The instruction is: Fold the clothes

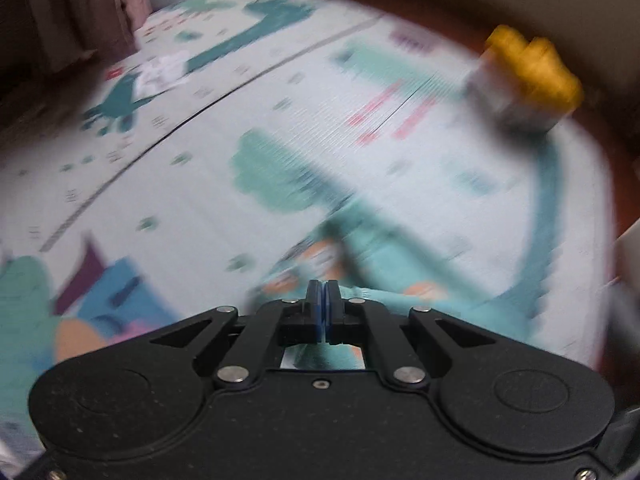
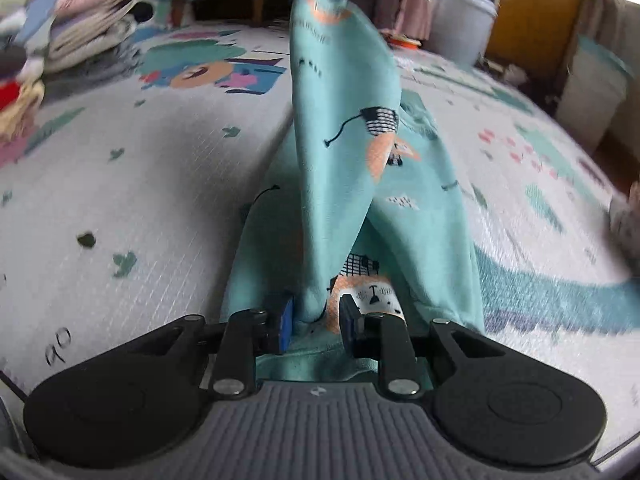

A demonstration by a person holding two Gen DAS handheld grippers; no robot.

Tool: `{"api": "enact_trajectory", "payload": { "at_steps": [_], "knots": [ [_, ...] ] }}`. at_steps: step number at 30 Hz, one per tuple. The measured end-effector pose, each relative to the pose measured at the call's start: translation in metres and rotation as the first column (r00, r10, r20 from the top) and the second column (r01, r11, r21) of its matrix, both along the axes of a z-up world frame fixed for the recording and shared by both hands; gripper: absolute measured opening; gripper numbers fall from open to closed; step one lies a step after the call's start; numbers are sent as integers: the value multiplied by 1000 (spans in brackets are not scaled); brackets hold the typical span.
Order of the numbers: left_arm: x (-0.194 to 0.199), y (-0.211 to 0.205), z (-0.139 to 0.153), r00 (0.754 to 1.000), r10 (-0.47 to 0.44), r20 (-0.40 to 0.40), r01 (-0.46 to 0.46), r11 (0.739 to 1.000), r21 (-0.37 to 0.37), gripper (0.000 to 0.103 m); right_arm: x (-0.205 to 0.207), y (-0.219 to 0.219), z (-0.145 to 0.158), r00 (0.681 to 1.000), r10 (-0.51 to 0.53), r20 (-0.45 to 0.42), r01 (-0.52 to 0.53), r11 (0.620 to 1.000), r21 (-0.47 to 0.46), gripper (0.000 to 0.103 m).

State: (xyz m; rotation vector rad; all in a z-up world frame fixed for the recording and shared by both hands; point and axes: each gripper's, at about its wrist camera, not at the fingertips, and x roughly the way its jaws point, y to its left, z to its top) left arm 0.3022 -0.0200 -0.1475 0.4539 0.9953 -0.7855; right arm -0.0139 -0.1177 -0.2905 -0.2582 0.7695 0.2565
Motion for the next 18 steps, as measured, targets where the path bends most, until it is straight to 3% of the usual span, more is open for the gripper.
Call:
{"api": "enact_trajectory", "payload": {
  "at_steps": [4,6,9,18],
  "knots": [
    [3,-12,-30,999,-24,22,22,995,94,0,-6,10,-1,998,49,39,-45,995,-87,26],
    [3,-21,-42,999,-45,24,41,992,123,0,-10,14,0,996,66,65,-58,992,-113,32],
    [1,-27,-42,998,-58,6,57,995,83,0,-14,15,5,988,101,113,-88,990,-108,42],
    [0,-35,-32,997,-67,30,65,996,66,0,-20,21,5,961,233,149,-208,965,-162,40]
  ]
}}
